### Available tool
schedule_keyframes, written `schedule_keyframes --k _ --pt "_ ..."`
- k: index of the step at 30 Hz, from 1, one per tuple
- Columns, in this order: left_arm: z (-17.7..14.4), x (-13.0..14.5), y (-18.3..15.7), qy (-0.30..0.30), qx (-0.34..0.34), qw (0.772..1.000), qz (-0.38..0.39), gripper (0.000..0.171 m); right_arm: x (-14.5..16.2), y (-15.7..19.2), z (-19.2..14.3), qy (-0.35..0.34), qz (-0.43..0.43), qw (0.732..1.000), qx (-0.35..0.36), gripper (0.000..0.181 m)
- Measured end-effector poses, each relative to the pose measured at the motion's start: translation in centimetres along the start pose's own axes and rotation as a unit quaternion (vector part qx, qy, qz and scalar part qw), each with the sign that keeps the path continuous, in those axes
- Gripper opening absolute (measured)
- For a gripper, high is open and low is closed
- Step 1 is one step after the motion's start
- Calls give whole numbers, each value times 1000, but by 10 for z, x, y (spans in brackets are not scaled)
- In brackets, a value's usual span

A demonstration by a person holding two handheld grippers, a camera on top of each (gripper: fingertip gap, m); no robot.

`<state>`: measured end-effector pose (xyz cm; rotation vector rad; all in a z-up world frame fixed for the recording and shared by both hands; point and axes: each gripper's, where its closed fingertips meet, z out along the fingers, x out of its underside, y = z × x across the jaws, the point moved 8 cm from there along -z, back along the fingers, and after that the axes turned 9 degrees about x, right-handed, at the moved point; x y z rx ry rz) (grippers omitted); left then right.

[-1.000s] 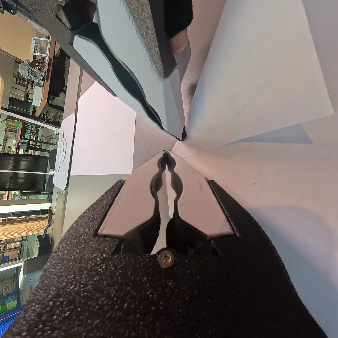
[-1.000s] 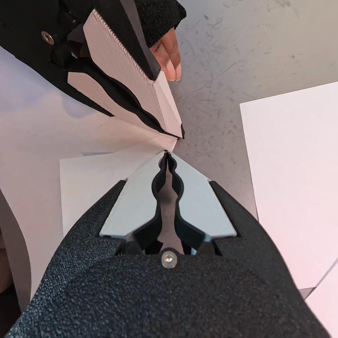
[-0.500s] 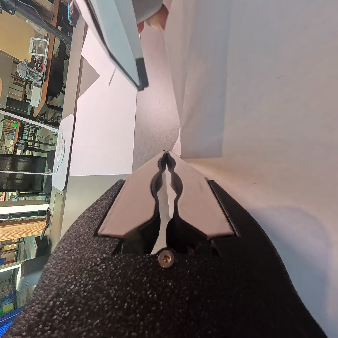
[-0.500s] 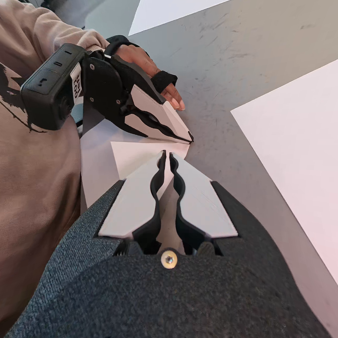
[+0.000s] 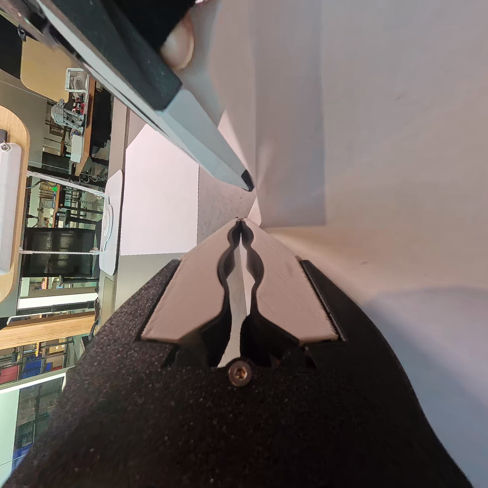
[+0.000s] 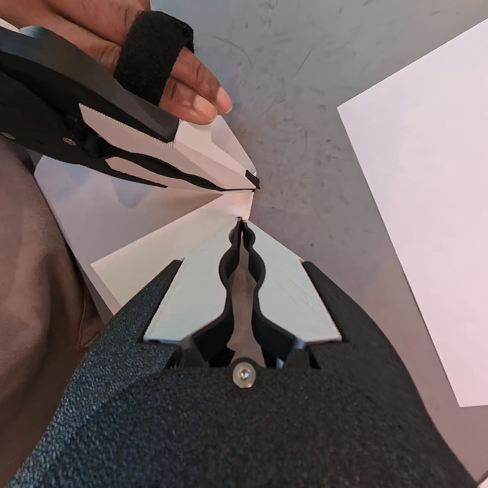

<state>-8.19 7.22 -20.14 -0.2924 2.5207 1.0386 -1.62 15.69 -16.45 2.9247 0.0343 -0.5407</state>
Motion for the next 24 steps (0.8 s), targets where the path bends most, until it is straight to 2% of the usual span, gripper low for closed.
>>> schedule_keyframes --k 7,14,17,24 --pt "0 1 2 -2 3 1000 -6 0 1 2 7 23 -14 1000 13 0" --pt "0 1 3 0 -1 1000 -8 0 5 4 5 -7 18 1000 24 0" --pt "0 1 4 -2 -1 1000 -11 0 7 4 -7 -24 31 999 21 0" --pt "0 1 6 -1 1 1000 -14 0 21 8 -8 2 36 999 13 0"
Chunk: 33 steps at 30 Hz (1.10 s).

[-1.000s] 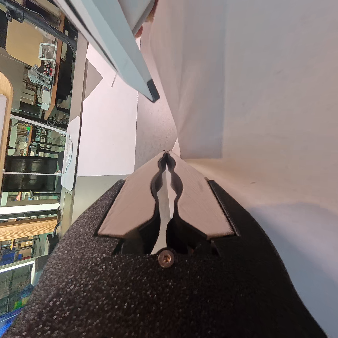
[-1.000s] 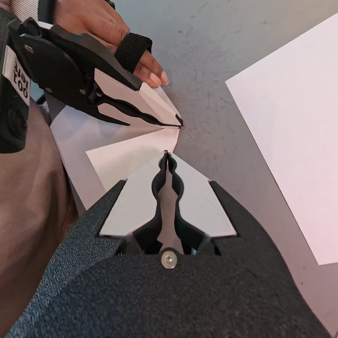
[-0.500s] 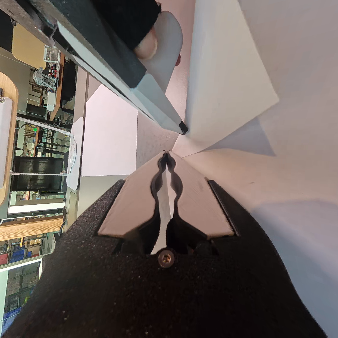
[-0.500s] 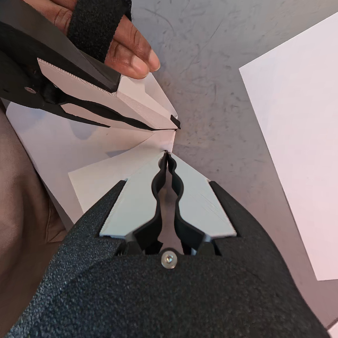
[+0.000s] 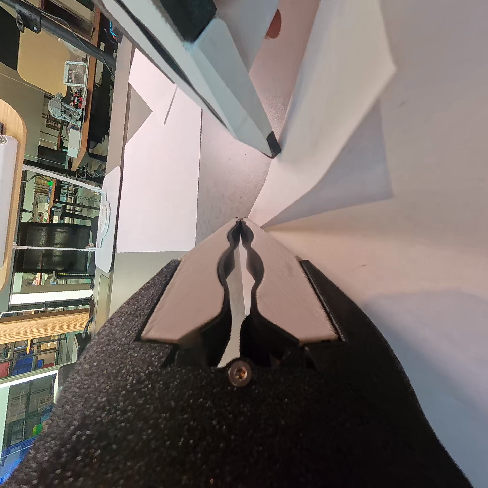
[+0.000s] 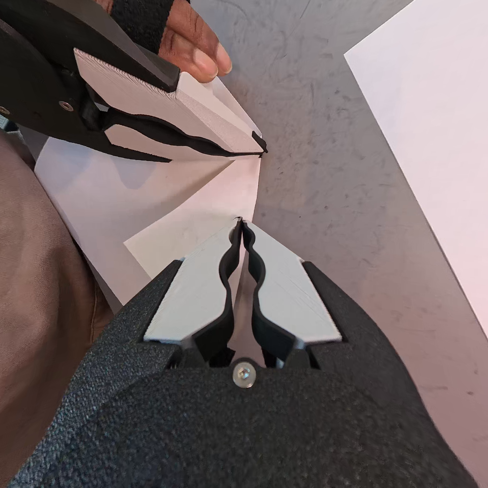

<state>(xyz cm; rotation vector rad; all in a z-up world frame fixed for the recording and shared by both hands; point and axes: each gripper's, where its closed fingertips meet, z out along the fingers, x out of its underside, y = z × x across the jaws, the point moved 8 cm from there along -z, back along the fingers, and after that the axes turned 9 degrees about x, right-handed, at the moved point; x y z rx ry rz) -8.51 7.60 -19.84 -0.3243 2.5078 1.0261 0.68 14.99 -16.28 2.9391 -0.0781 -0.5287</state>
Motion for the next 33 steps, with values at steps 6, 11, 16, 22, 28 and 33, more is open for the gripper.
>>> schedule_keyframes --k 6,11,16,22,28,33 --pt "0 0 1 1 -2 1000 2 0 -2 -3 3 -7 22 1000 -14 0" --pt "0 0 1 1 -2 1000 4 0 -8 -10 3 -22 32 999 -3 0" --pt "0 1 2 1 -2 1000 3 0 -10 -10 10 -9 19 1000 4 0" --pt "0 1 3 0 1 1000 -3 0 -13 0 10 7 -57 996 69 0" --pt "0 1 2 6 -1 1000 -15 0 -7 0 6 13 -40 997 68 0" --pt "0 1 2 6 -1 1000 -15 0 -1 1 4 29 -37 997 61 0"
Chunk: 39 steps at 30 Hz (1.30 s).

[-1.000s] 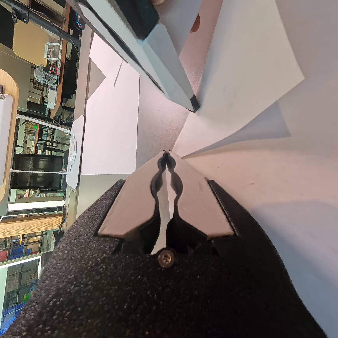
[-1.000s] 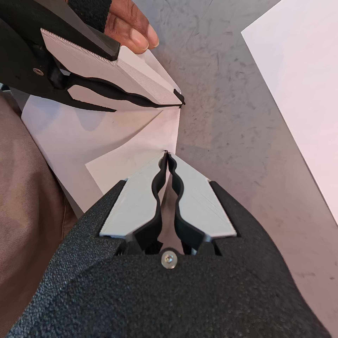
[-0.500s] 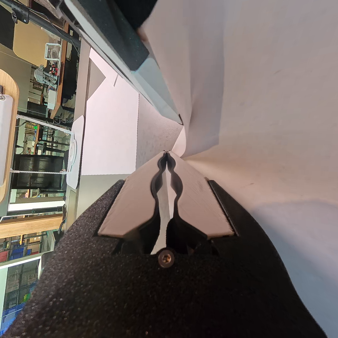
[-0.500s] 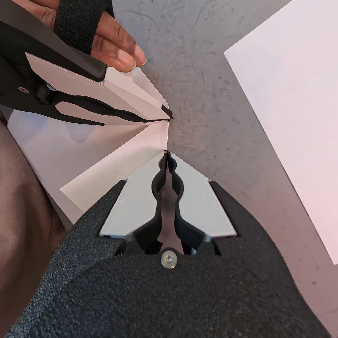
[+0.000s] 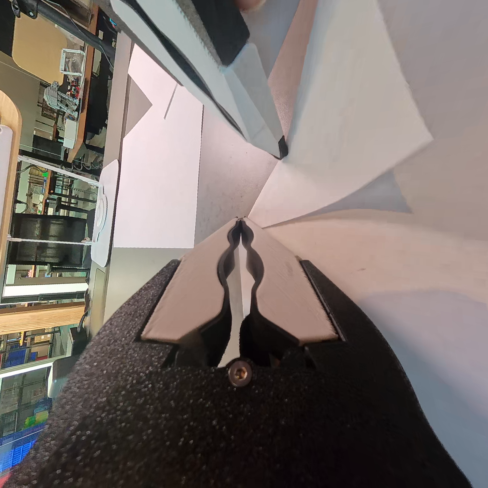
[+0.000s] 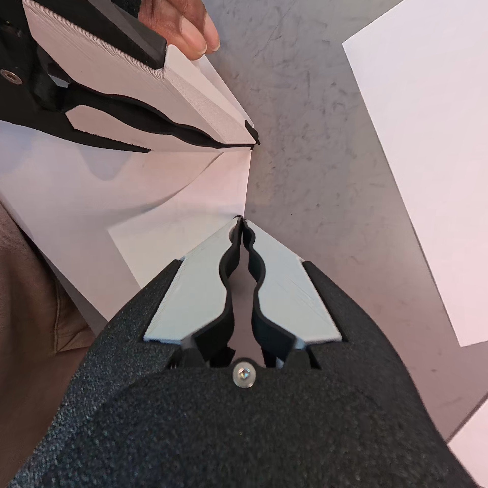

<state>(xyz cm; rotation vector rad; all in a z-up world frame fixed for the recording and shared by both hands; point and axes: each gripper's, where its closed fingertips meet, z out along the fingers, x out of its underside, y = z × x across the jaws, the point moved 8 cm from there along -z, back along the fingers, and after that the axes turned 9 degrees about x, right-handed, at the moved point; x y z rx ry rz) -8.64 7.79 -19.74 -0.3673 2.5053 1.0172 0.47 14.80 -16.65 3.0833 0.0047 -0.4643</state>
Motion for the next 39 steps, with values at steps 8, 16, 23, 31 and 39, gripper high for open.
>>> schedule_keyframes --k 8,16,23,31,39 --pt "0 0 0 -2 0 1000 3 0 3 -3 -6 6 16 1000 -16 0" --pt "0 0 -1 -3 -1 1000 6 0 5 -1 -4 5 -53 998 -16 0" --pt "0 0 -1 -5 -2 1000 12 0 -4 2 -16 -59 -361 931 -3 0" --pt "1 0 -2 -7 -1 1000 13 0 8 5 -4 -54 -426 903 34 0" --pt "1 0 -2 -6 -1 1000 9 0 15 12 -2 -74 -484 868 81 0"
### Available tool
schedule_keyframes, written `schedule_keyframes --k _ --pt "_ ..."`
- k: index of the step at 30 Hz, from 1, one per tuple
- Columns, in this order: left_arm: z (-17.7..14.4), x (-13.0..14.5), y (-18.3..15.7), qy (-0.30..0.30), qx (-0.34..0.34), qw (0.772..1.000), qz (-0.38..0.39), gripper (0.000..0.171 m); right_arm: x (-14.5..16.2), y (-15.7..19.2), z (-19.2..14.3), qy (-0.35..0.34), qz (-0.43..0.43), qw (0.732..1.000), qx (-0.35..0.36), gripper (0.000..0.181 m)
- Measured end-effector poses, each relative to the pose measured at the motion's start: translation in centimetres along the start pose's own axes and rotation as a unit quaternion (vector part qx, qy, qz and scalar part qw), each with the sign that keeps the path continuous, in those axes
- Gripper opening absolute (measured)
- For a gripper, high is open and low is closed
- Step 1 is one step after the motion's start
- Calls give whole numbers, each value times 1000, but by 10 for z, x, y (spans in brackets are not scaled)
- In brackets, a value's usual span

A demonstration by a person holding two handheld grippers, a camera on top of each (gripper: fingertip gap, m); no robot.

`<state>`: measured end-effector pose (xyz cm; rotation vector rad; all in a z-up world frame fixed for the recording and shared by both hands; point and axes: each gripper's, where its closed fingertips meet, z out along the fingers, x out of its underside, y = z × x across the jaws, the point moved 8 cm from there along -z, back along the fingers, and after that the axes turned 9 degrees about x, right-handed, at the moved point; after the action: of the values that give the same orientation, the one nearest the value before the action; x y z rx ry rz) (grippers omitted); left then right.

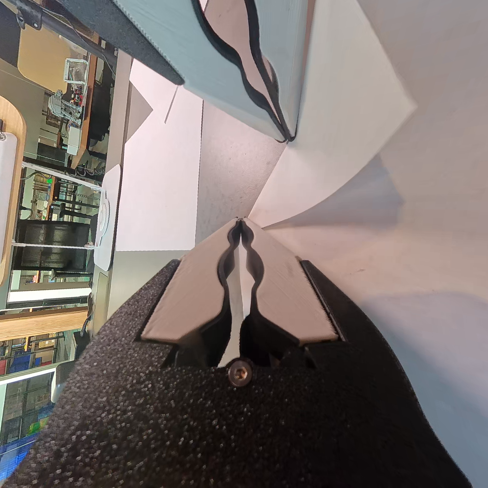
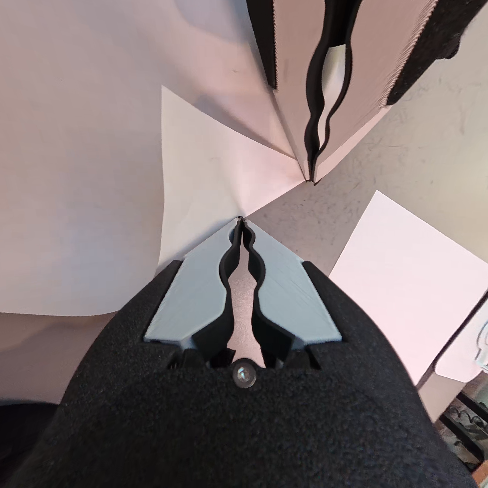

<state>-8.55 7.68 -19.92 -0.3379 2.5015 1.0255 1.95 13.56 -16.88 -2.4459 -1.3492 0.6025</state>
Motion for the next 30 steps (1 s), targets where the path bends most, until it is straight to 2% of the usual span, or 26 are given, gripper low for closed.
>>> schedule_keyframes --k 9,30 --pt "0 0 -1 0 1 1000 -7 0 0 6 -1 -4 -17 1000 20 0" --pt "-1 0 -1 -5 9 1000 -14 0 6 22 -10 -9 6 1000 3 0"
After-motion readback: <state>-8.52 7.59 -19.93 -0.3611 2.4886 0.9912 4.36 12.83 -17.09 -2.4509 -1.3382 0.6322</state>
